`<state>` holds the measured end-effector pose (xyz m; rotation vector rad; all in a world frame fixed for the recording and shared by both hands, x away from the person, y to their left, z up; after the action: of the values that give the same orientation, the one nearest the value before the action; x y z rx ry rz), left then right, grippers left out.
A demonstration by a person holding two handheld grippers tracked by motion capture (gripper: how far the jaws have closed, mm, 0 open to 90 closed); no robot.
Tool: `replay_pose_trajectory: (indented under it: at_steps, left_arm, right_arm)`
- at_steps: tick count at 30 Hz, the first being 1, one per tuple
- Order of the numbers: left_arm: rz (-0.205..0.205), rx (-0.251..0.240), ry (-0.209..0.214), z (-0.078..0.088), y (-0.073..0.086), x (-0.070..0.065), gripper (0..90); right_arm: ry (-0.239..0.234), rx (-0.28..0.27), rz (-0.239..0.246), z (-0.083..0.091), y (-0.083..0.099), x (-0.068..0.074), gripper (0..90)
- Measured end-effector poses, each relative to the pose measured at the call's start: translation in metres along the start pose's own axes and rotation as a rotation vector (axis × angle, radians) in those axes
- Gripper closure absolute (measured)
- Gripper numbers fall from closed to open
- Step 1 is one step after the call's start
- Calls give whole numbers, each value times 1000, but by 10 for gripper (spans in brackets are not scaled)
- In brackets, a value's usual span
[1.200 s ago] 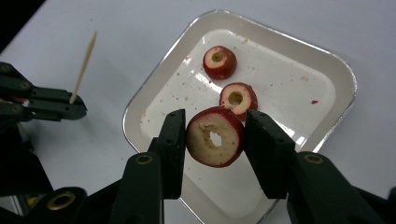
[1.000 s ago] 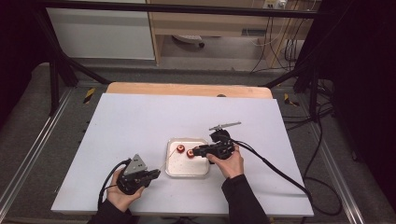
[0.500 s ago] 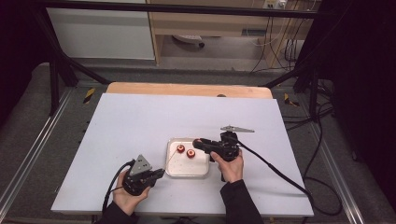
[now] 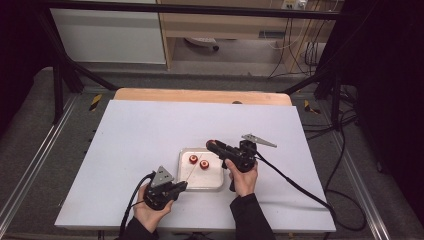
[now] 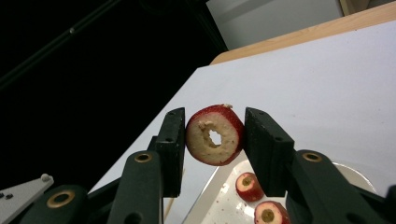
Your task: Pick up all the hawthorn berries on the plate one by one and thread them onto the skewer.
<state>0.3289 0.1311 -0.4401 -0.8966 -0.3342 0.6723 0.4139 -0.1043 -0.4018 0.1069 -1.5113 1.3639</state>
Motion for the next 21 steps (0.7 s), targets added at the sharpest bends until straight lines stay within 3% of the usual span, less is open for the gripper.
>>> replay_pose_trajectory:
  at_steps: [13, 21]
  left_arm:
    - [74, -48, 13, -9, -16, -8, 882]
    - [82, -73, 11, -12, -25, -9, 882]
  right_arm:
    - [-34, -108, -27, -1, -3, 2, 602]
    - [-62, -161, -38, -1, -5, 3, 602]
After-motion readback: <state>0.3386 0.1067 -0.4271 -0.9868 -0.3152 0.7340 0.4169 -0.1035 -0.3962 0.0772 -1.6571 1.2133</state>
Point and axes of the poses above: each handheld gripper's, and its own axes: z roughly backward along the jaws, y roughly out of its underside, x roughly to its left, the point moved 2 cm from there along -z, roughly forward along the jaws, and after that the axes turned 10 degrees about -z, right-handed, at the moved point
